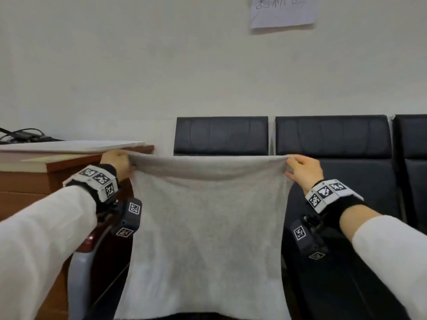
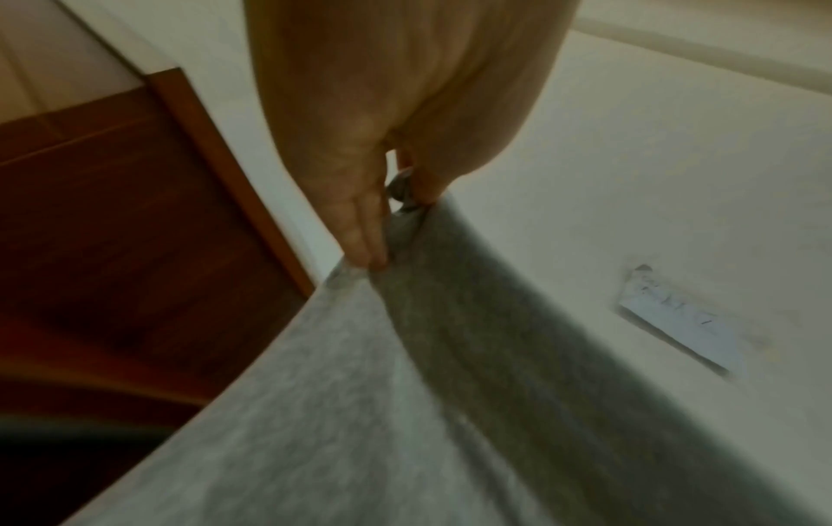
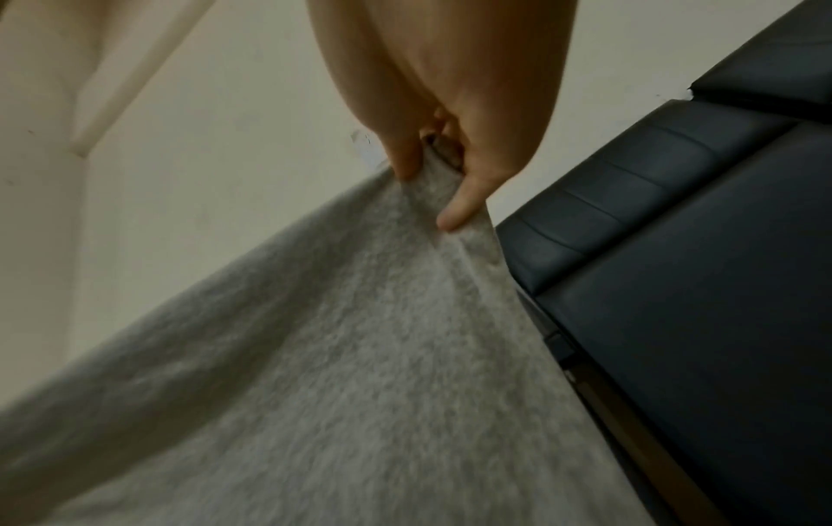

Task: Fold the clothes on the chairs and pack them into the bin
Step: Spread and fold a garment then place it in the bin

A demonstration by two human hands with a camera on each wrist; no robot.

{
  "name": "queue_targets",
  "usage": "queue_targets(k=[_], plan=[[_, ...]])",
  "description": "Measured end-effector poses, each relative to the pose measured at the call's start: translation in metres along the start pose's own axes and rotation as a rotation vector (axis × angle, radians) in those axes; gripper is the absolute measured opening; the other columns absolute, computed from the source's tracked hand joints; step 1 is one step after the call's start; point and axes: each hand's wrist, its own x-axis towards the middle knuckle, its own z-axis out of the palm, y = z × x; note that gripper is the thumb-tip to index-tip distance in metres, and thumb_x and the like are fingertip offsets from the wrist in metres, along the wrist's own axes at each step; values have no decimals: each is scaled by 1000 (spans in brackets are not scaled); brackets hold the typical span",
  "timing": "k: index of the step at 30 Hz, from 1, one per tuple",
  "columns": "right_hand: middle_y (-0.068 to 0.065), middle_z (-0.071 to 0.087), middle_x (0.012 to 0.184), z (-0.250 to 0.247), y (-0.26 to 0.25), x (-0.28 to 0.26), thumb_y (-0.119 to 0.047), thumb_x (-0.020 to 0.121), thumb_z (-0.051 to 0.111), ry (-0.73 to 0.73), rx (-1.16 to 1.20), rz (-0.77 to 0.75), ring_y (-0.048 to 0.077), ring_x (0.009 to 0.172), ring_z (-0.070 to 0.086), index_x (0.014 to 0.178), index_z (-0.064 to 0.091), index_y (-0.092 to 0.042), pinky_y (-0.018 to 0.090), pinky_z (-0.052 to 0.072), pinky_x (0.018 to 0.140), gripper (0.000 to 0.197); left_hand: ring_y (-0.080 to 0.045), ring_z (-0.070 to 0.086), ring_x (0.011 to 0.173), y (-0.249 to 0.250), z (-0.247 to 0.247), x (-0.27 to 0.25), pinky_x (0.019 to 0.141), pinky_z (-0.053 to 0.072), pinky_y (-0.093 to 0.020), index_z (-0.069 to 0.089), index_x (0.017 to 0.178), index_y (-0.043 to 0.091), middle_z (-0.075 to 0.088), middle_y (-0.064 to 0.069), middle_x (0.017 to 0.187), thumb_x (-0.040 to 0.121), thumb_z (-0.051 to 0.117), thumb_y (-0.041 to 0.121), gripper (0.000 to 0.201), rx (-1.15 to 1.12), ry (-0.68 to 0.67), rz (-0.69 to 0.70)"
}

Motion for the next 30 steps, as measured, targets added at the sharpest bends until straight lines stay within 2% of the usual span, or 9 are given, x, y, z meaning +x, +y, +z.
queue_targets(k=[3,7,11,13,15,18,20,25,30], plan=[[-9,72,94,2,-27,9,-39,79,55,41,-5,-214,16,95,67,90,75,-33,45,54,89,23,-36,60,108,19,-13,13,97,48,-47,64,109,8,64,-22,115,88,48,21,30,-150,85,185],[-6,70,104,-1,-29,-15,-20,94,55,12,0,-375,12,104,62,105,72,-22,29,49,92,21,-32,62,107,9,-24,8,96,48,-52,64,90,29,66,-15,110,78,46,35,22,-207,57,377],[-9,71,102,-13,2,-60,-14,94,57,-108,-17,-383,6,105,62,97,71,-31,22,45,94,22,-21,60,102,-22,-34,-46,99,46,-41,65,99,19,67,-8,106,94,46,20,20,-48,-28,470],[-13,71,99,-21,24,-89,-11,93,59,-216,-65,-304,3,102,63,93,72,-32,19,48,92,25,-17,59,93,-50,-45,-79,91,44,-34,68,94,12,69,-6,95,94,49,15,19,73,-111,497],[-8,74,93,-30,44,-113,-7,91,60,-383,-106,-112,8,96,66,91,73,-26,19,53,86,23,-17,60,86,-77,-55,-103,84,42,-34,72,82,13,70,-9,86,86,58,18,16,140,-316,384],[12,70,81,-36,69,-142,3,84,62,-667,-222,310,21,79,65,79,74,-7,22,56,66,17,-20,59,75,-114,-65,-124,75,43,-32,74,61,13,70,-8,72,58,61,21,16,323,-674,65],[13,63,71,-39,80,-158,-2,72,68,-804,-337,490,17,65,63,70,73,-6,25,54,61,7,-19,54,70,-128,-68,-137,68,41,-29,71,53,15,63,-3,65,48,62,21,12,465,-868,-82],[8,63,78,-46,99,-172,-3,85,61,-954,-506,628,16,76,62,82,72,-5,26,54,65,12,-17,63,89,-137,-67,-158,84,49,-29,74,81,15,70,-6,89,58,59,20,28,622,-1073,-239],[7,68,87,-47,105,-181,-8,85,60,-1117,-629,689,19,89,65,81,74,-9,32,54,83,14,-15,63,91,-146,-64,-163,85,50,-29,74,90,19,70,-3,93,82,56,6,24,714,-1192,-269]])
